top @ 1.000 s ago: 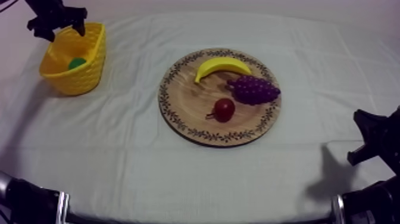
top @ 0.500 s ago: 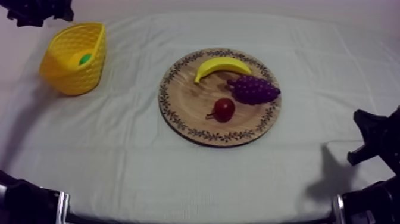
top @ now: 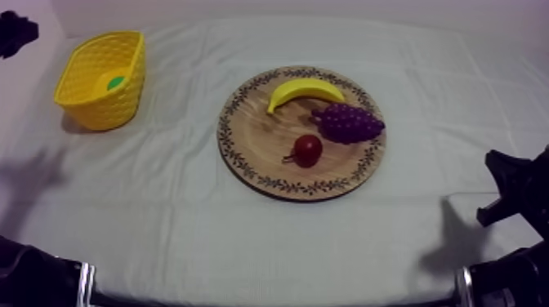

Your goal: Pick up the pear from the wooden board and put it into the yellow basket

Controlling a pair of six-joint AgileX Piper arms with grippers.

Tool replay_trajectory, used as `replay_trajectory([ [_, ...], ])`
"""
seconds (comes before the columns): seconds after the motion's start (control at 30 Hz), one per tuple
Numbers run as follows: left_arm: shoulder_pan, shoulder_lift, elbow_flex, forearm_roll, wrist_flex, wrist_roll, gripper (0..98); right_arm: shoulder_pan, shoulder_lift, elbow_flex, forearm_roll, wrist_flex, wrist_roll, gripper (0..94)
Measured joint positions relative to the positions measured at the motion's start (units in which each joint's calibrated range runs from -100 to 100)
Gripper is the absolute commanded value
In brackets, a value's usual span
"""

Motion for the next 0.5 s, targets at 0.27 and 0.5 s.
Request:
replay_trajectory([
  [0.27, -0.5, -16.9, 16.3, 2.06, -10.0, -0.6, 3.5, 0.0, 0.0, 0.0, 0.0, 0.0, 0.0, 0.3],
  [0.5, -1.2, -31.4, 33.3, 4.35, -17.6, -1.0, 0.4, 0.0, 0.0, 0.0, 0.0, 0.0, 0.0, 0.3],
])
